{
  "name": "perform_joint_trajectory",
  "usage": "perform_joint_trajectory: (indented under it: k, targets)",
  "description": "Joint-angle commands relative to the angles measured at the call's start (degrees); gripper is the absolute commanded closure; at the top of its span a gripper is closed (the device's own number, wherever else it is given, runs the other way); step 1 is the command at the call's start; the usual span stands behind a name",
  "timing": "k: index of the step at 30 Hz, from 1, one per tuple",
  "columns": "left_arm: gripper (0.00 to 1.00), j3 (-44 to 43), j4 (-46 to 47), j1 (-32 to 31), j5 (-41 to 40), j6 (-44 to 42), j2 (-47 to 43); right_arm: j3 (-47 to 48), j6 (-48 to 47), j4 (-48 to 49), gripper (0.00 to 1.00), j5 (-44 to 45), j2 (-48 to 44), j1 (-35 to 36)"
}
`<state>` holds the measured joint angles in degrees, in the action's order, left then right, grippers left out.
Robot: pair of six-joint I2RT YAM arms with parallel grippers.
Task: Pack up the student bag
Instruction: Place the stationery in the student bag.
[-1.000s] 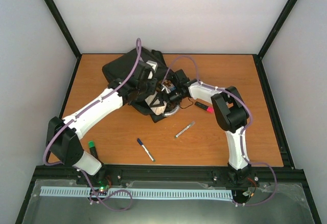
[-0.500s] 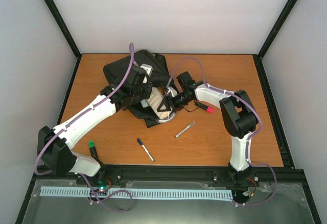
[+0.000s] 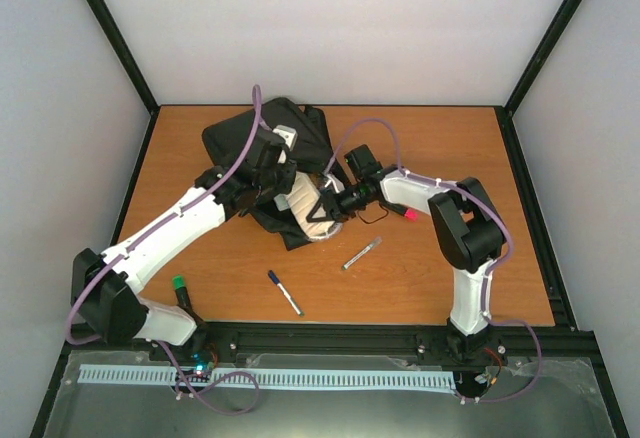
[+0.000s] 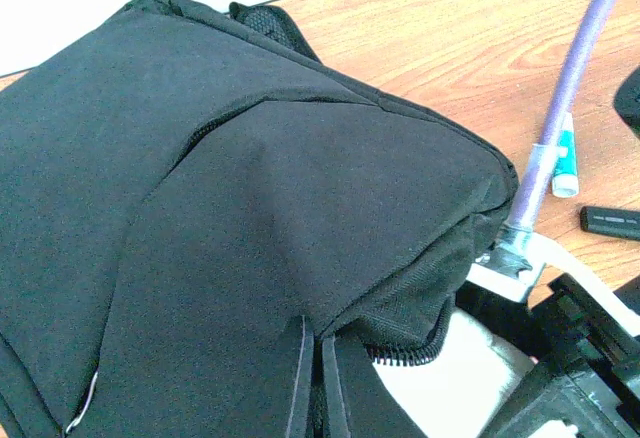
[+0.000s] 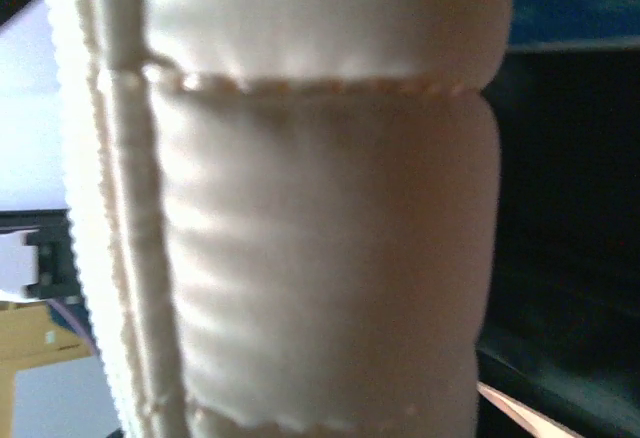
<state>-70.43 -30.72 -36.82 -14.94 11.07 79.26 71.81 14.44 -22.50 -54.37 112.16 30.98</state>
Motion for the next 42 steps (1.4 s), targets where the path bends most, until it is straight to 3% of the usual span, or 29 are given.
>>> perform_joint_trajectory:
  k: [1, 5, 11, 18, 23, 33, 42]
  targets:
    - [0.99, -0.01, 5.54, -0.27, 0.99, -3.23, -3.33, 4.99, 4.59, 2.72, 0.68, -9.89, 2.97, 2.05]
    - [0.99, 1.56, 6.51, -0.26, 1.35, -4.57, -4.51, 7.47, 8.60, 2.94, 0.67, -12.06, 6.41, 3.37]
    - [0.99, 3.11, 6.73, -0.27, 1.94, -5.48, -6.00, 12.89, 9.55, 1.03, 0.64, -7.08, 10.65, 4.47]
    - [0.99, 4.70, 7.32, -0.27, 0.19, -6.91, -6.70, 14.94, 3.38, -3.21, 0.33, -3.11, 12.51, 4.24]
    - [0.99, 5.92, 7.68, -0.27, 0.48, -6.72, -7.59, 12.66, -0.98, -6.11, 0.22, -0.58, 8.71, 1.63]
    - [0.99, 9.92, 8.48, -0.27, 0.79, -5.19, -9.83, 11.27, -9.10, -13.29, 0.18, 4.37, 1.77, -5.17]
    - [0.99, 10.64, 8.09, -0.27, 0.74, -5.36, -10.62, 9.86, -10.46, -8.59, 0.27, 14.69, 0.18, -9.98]
